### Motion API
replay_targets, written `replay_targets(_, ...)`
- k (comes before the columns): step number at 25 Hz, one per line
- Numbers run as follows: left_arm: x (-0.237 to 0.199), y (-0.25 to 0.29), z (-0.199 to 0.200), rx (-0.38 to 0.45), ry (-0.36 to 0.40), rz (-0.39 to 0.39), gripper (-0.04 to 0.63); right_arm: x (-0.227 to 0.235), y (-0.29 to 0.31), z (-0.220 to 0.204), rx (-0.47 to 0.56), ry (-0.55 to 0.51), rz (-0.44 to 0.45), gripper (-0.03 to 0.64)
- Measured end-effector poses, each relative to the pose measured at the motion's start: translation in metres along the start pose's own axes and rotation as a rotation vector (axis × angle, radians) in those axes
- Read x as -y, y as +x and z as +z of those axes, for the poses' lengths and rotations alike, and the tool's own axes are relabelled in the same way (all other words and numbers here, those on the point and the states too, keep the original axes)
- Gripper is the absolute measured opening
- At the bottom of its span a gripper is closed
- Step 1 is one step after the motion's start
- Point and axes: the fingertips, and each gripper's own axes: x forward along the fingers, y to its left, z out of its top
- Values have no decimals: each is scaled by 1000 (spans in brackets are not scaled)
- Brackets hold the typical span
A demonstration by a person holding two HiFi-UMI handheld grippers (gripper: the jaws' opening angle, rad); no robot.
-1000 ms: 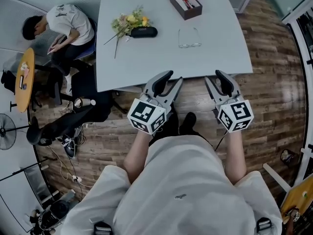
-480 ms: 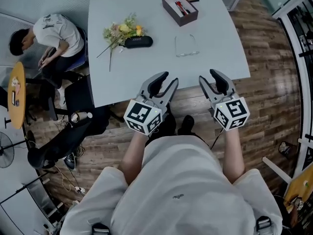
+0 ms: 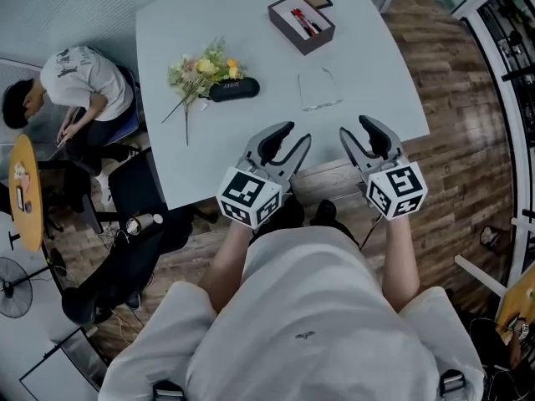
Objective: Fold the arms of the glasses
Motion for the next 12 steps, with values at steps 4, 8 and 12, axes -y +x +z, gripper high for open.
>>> replay_targets(4,-8,3,-2,-29,10,-55,147,3,9,-2,-3,20,-47,190)
replay_targets(8,-16,7,-7,-51,10,-87,147,8,13,-9,-17,31,-86,190)
replay_targets(12,-23,11,-17,-80,-12,-107,147,7,12,-19,-41,59,-105,190)
